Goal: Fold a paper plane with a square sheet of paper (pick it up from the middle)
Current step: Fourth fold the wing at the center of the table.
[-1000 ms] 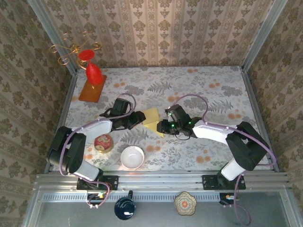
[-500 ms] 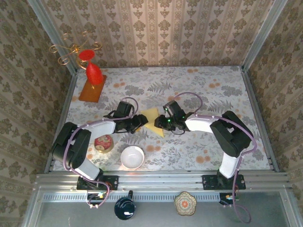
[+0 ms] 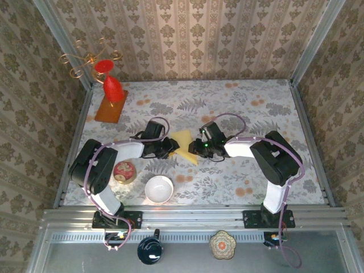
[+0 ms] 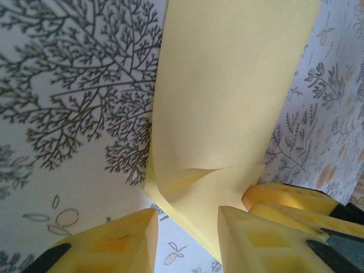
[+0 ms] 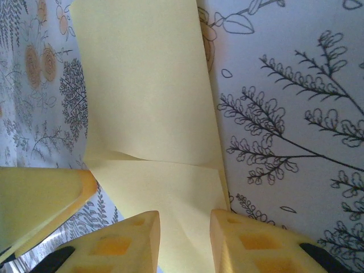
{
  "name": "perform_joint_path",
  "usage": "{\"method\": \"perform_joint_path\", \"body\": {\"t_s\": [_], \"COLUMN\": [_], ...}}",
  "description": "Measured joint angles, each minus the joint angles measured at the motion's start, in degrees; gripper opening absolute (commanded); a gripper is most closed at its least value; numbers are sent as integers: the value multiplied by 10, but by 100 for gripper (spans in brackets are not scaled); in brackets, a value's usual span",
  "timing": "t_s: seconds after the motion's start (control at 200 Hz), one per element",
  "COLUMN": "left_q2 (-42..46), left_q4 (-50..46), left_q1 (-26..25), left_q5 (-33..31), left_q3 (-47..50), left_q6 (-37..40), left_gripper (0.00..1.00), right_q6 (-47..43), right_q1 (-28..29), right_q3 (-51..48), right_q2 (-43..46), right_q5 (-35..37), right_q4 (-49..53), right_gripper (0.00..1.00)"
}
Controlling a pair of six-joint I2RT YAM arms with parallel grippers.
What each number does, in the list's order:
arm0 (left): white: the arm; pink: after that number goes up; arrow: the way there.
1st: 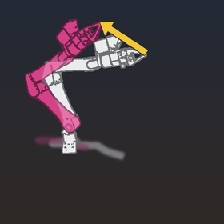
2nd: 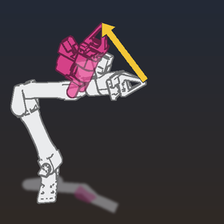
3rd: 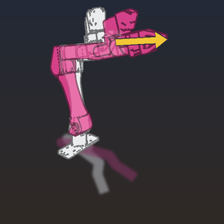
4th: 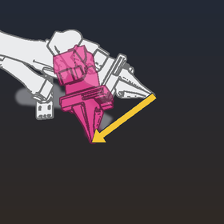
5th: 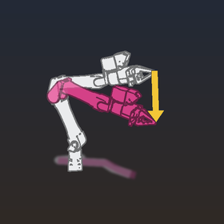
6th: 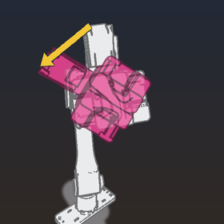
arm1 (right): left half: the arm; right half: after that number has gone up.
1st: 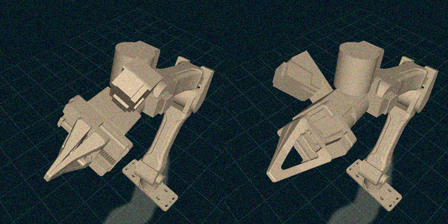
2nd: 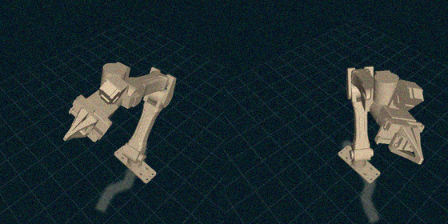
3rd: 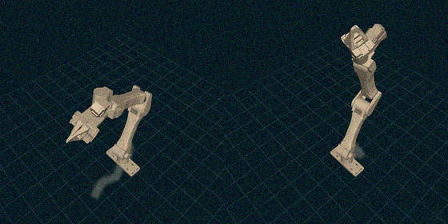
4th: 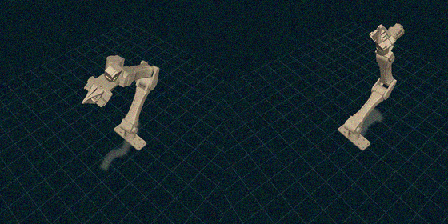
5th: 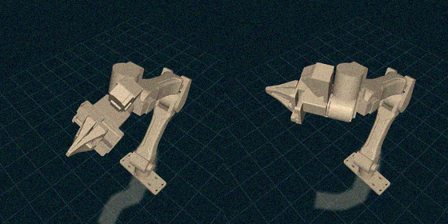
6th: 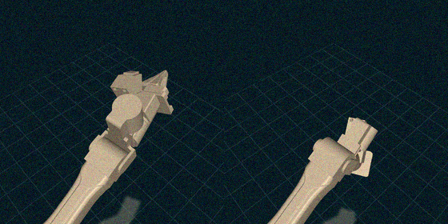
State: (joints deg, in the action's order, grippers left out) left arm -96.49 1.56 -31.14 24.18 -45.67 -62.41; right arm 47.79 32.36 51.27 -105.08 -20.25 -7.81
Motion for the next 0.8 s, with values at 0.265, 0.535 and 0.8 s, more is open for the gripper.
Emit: {"method": "perform_joint_path", "body": {"t_s": [0.265, 0.535, 0.8], "left_q2": [-20, -21, -66], "left_q4": [21, 86, 97], "left_q1": [0, 13, 32], "left_q5": [11, 61, 105], "left_q3": [-4, -3, -5], "left_q6": [-12, -32, -31], "left_gripper": [32, 30, 29], "right_q6": [0, 0, -1], "right_q1": [-3, -7, -8], "right_q3": [-4, -4, -4], "right_q2": [0, 0, -2], "right_q5": [-6, -10, -11], "right_q4": [-10, -10, -11], "right_gripper": [31, 30, 31]}}
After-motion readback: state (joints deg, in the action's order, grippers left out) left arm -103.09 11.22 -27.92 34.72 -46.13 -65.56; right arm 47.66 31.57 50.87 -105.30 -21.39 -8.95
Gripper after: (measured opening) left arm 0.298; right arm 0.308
